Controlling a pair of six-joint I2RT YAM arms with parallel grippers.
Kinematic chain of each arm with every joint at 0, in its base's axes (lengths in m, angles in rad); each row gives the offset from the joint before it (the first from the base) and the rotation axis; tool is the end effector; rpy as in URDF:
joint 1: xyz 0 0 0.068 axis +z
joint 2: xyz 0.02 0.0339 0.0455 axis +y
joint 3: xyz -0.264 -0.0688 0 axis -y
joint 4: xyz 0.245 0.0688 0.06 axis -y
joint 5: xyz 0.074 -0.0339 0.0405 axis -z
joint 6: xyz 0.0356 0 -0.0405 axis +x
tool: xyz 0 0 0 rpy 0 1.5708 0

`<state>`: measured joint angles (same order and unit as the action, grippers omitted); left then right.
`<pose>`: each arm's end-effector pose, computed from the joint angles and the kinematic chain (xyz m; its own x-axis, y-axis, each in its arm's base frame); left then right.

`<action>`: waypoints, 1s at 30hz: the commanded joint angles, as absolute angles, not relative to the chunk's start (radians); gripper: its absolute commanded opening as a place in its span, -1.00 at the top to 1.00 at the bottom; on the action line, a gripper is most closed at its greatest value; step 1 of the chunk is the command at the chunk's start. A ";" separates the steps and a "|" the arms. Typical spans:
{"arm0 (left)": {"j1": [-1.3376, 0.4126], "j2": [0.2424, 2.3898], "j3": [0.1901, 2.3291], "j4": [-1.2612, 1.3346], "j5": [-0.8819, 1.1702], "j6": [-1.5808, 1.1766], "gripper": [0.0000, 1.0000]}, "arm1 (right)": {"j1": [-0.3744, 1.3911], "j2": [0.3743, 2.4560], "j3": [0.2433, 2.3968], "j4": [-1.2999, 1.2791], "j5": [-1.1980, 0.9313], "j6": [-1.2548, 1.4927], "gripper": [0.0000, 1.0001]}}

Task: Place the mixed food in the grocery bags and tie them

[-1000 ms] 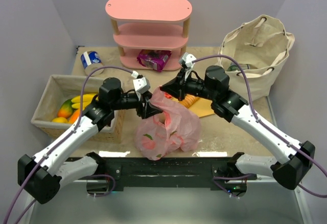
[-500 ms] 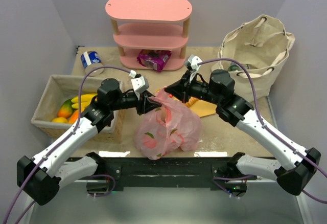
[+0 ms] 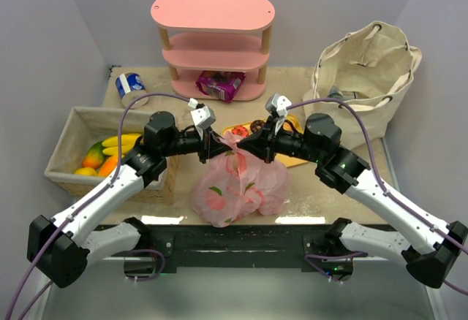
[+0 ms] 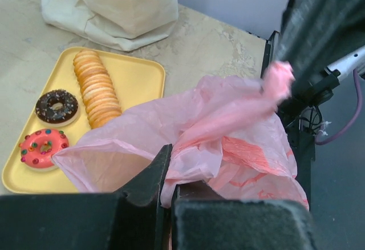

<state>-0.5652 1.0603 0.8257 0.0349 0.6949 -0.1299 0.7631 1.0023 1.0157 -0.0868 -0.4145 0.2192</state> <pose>0.1926 -0.1492 0.3251 -0.2881 0.0649 -0.9554 0.9117 0.3237 -0.2529 0.1551 0.1682 0.3914 -0.2524 0.0340 -0.9670 -0.8893 0.3857 0.2457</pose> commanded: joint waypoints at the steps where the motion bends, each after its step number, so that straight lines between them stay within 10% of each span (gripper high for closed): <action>1: -0.565 1.080 0.824 0.055 0.652 -0.178 1.00 | 0.833 1.005 0.967 -0.035 -0.445 0.248 1.00; 19: -0.563 1.049 0.857 -0.073 0.667 -0.150 1.00 | 0.976 1.111 0.897 -0.181 -0.103 0.172 1.00; 30: -0.565 1.023 0.862 -0.143 0.759 -0.133 0.23 | 0.976 1.078 0.893 -0.186 -0.130 0.133 1.00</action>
<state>-0.5694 1.0420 0.8215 -0.1478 0.6888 -0.1383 0.9703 1.0927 0.8913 -0.1734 -0.1436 0.1631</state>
